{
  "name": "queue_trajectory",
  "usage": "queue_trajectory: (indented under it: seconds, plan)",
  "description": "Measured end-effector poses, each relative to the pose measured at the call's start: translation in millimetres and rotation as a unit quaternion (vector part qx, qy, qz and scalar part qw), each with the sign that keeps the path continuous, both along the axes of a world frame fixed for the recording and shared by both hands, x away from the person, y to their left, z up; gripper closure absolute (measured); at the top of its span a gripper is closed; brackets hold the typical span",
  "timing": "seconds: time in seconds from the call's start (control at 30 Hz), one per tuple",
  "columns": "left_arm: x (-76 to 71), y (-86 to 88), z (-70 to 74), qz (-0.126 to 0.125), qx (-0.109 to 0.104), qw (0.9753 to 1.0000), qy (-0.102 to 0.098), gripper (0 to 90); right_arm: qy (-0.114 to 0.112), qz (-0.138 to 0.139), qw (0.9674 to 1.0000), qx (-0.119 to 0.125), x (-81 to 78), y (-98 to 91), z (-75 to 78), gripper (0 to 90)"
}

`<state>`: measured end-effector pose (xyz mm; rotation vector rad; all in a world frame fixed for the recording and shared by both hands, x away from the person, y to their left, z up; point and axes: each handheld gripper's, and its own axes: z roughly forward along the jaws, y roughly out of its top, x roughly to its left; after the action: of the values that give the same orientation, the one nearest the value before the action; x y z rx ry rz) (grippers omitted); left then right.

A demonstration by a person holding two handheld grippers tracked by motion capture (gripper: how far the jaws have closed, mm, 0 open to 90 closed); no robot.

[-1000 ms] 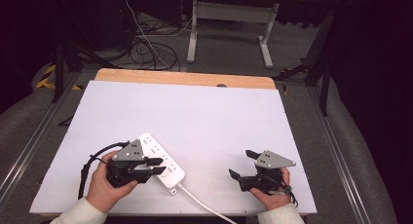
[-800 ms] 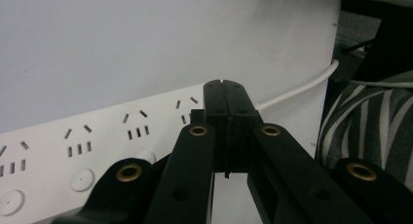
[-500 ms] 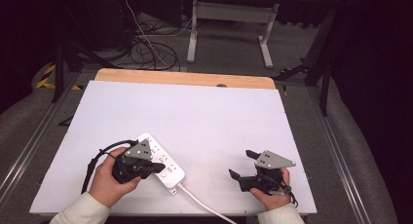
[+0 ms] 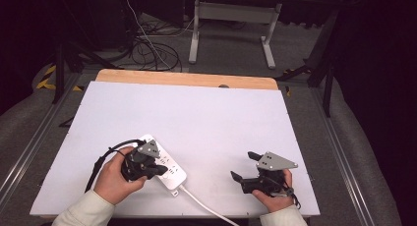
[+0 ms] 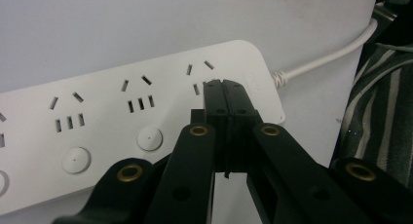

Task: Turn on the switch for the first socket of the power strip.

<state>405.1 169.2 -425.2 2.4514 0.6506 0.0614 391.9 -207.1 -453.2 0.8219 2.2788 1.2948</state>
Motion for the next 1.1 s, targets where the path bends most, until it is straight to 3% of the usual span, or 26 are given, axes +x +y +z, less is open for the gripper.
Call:
queue_trajectory:
  seconds: [0.33, 0.67, 1.1]
  plan:
    - [4.6, -7.7, -4.8, -0.012, 0.038, 0.9992, 0.002, 90.0, 0.001, 0.001, 1.0000, -0.001, 0.2, 0.3, -0.6, 13.2]
    - [6.9, -14.7, -8.4, -0.020, 0.059, 0.9980, 0.012, 90.0, 0.003, 0.002, 1.0000, -0.002, 0.5, 0.7, -1.2, 13.2]
    - [8.6, -15.7, -10.7, -0.017, 0.054, 0.9983, 0.017, 90.0, 0.004, 0.004, 1.0000, -0.001, 0.4, 0.6, -1.1, 13.2]
